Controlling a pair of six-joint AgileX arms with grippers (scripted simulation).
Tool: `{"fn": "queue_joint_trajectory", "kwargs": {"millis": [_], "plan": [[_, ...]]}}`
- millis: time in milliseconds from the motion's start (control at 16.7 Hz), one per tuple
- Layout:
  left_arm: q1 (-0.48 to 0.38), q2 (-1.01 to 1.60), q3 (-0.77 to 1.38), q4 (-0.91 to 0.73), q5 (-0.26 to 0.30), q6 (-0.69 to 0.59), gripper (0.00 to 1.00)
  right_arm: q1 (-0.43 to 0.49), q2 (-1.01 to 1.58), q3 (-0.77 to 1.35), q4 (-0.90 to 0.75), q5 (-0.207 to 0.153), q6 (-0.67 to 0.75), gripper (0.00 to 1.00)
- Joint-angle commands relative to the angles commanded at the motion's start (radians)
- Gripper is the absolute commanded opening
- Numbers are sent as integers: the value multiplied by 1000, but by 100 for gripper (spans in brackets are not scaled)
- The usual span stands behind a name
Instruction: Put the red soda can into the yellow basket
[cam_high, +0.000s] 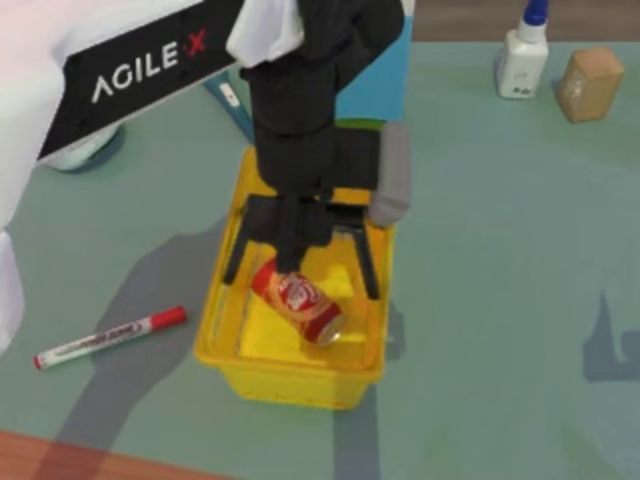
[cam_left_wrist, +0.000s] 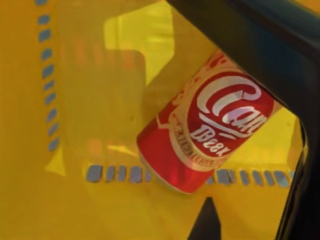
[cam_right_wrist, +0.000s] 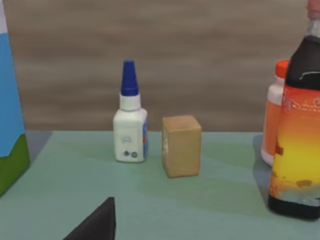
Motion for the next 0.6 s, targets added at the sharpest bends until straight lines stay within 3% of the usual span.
{"fn": "queue_joint_trajectory", "kwargs": {"millis": [600], "plan": [[58, -26, 157, -185, 0, 39, 0, 0, 0, 0, 0, 0, 0, 100]]}}
